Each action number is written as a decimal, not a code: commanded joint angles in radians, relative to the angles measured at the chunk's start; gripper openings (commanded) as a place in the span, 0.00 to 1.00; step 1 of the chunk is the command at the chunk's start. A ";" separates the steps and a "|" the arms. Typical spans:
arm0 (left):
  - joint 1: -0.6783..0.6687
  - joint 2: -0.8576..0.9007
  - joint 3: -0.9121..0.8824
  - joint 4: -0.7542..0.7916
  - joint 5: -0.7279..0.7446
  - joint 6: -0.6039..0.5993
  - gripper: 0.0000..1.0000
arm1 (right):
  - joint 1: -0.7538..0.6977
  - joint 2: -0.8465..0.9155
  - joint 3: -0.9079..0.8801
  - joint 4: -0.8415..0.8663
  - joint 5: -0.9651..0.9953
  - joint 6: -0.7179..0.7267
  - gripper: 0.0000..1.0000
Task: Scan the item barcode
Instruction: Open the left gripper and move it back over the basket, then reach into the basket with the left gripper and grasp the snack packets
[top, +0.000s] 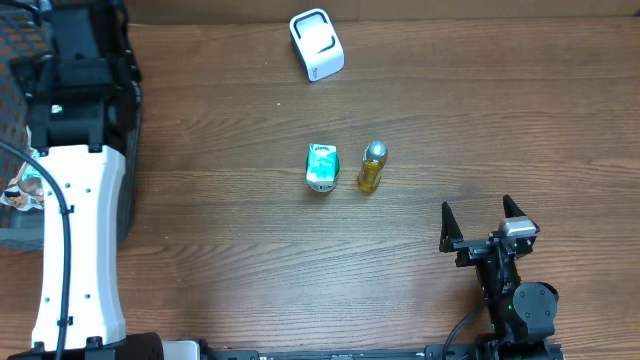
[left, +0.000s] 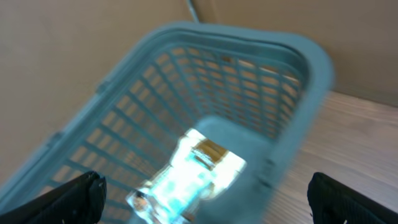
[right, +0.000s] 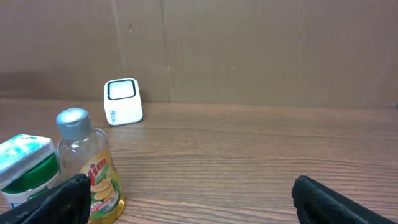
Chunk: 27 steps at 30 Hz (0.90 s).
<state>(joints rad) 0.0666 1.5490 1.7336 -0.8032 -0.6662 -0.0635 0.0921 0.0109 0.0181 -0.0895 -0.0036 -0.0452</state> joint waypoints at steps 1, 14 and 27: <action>0.056 -0.026 0.017 0.047 -0.033 0.193 1.00 | -0.003 -0.008 -0.010 0.006 -0.008 0.004 1.00; 0.315 -0.024 0.017 0.071 0.285 0.214 0.99 | -0.003 -0.008 -0.010 0.006 -0.009 0.004 1.00; 0.539 0.141 0.006 0.032 0.536 0.276 1.00 | -0.003 -0.008 -0.010 0.006 -0.008 0.005 1.00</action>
<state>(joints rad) 0.5964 1.6115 1.7344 -0.7620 -0.2119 0.1612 0.0921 0.0109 0.0181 -0.0898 -0.0040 -0.0448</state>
